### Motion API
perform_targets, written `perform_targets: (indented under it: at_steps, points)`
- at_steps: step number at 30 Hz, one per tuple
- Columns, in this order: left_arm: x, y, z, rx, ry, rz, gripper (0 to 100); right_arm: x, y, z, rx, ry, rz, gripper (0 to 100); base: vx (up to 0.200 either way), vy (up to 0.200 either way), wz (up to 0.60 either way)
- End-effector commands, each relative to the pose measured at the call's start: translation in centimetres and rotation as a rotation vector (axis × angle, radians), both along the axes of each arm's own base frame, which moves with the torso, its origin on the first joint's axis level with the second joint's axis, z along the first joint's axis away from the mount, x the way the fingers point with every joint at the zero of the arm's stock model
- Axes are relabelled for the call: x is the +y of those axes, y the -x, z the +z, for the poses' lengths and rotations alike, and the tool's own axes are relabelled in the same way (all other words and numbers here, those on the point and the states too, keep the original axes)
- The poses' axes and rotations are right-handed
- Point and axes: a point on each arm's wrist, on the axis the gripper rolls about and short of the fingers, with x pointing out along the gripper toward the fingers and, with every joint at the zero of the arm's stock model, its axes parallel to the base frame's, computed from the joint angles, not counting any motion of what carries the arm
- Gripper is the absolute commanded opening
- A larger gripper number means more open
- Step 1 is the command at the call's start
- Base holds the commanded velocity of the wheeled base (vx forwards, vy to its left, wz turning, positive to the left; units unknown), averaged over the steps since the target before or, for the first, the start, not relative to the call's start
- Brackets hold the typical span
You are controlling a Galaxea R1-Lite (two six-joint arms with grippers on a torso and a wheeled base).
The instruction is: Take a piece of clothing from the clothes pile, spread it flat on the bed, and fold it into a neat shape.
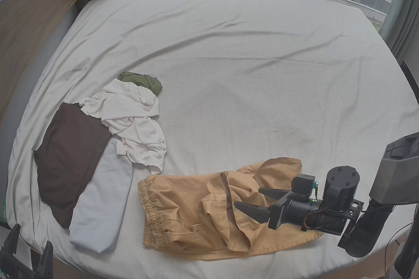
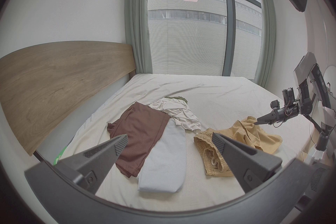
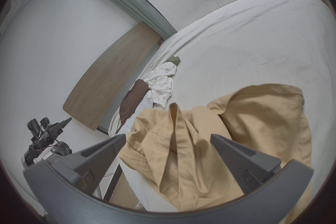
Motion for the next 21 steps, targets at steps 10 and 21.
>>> perform_targets:
  at_steps: [10,21]
  points:
    - [0.0,0.0,-0.5,0.001,0.002,0.0,100,2.1,0.5,-1.0,0.014,0.009,0.078,100,0.0,0.0,0.0]
    - [0.0,0.0,-0.5,-0.001,-0.021,-0.018,100,3.6,0.5,-2.3,0.032,0.024,0.11,100,0.0,0.0,0.0]
